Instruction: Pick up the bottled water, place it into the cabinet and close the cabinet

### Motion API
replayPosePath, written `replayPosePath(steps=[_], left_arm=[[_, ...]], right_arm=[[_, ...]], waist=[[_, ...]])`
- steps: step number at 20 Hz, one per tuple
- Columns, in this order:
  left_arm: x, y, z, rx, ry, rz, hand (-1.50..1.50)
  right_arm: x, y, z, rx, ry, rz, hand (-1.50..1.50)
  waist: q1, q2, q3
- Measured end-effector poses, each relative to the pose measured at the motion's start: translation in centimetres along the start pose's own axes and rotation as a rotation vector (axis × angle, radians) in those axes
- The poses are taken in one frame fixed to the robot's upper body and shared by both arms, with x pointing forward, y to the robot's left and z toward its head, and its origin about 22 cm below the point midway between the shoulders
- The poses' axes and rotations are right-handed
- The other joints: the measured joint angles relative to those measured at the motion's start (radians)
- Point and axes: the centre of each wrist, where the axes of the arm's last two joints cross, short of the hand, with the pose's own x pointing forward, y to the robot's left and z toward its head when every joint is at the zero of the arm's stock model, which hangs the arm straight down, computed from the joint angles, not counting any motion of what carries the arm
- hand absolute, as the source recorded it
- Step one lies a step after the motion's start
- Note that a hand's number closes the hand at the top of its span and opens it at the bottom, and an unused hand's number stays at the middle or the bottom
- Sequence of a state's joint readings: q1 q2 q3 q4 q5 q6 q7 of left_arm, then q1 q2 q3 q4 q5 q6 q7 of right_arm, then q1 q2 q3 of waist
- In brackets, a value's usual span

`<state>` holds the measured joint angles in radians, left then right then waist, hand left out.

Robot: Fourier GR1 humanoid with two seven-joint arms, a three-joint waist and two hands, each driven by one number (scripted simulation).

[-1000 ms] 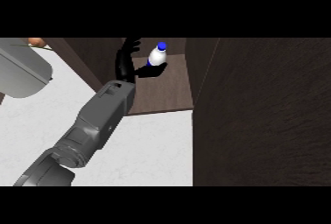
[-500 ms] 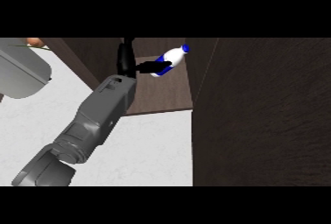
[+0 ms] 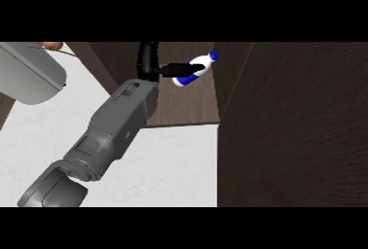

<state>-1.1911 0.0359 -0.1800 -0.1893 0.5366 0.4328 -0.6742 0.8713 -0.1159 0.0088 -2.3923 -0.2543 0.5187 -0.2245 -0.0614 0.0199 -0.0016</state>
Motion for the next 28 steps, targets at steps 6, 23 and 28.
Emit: replayPosePath(steps=[6,23,28], left_arm=[[-0.7,-0.6,1.1,-0.027,-0.006,0.054,-1.50],[-1.3,-2.3,9.2,-0.205,0.015,0.335,-1.50],[-0.6,-2.3,12.7,-0.261,-0.009,0.415,-1.50]], right_arm=[[0.0,0.6,0.0,-0.011,0.015,-0.028,-1.50],[-0.2,1.6,0.1,-0.056,0.035,-0.064,-1.50],[-0.2,1.9,0.2,-0.061,0.034,-0.070,-1.50]], waist=[[0.019,-0.011,0.001],[0.061,-0.031,0.001],[0.067,-0.030,0.001]])
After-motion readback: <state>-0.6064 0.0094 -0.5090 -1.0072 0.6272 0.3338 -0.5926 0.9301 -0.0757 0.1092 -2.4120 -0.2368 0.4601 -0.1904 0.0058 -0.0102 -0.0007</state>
